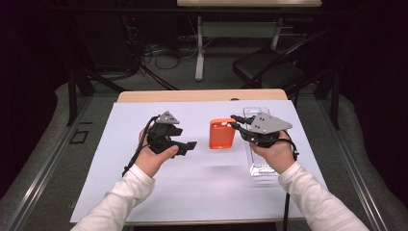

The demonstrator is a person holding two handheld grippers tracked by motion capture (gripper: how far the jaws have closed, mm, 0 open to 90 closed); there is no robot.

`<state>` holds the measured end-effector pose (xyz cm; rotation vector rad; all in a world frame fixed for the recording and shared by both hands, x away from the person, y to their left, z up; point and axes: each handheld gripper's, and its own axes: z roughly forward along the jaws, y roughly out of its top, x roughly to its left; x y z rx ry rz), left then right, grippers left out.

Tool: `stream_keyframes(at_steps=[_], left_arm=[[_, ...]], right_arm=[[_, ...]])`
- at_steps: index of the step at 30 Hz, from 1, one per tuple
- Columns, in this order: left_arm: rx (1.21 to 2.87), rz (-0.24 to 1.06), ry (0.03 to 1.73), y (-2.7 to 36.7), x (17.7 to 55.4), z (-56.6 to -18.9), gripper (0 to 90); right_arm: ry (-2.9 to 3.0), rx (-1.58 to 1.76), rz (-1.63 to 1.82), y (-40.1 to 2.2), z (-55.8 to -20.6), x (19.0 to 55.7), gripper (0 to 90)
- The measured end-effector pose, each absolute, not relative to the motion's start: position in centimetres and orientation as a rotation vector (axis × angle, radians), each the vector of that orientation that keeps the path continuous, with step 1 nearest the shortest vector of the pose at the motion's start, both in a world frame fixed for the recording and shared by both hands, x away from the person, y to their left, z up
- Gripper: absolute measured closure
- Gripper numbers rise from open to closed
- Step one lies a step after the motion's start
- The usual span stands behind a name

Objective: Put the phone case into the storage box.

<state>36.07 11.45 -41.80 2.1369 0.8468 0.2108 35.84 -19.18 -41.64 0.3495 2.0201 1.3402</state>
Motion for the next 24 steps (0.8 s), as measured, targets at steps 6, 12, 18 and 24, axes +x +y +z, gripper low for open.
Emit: stream_keyframes(at_steps=[6,12,18,24], left_arm=[[2.086,0.229,0.859,12.3,36.1,-41.9,24.2],[2.065,0.243,0.891,13.4,36.2,-42.3,19.8],[2.036,0.231,0.918,14.7,35.9,-42.8,16.5],[1.962,0.236,0.987,15.5,35.2,-43.5,16.0]], right_arm=[[2.002,0.367,1.364,-19.7,-41.1,36.1,80.0],[1.997,0.371,1.362,-20.2,-40.8,36.4,80.0],[1.981,0.324,1.349,-21.0,-40.4,36.8,79.9],[1.977,0.316,1.324,-21.8,-40.0,37.0,79.9]])
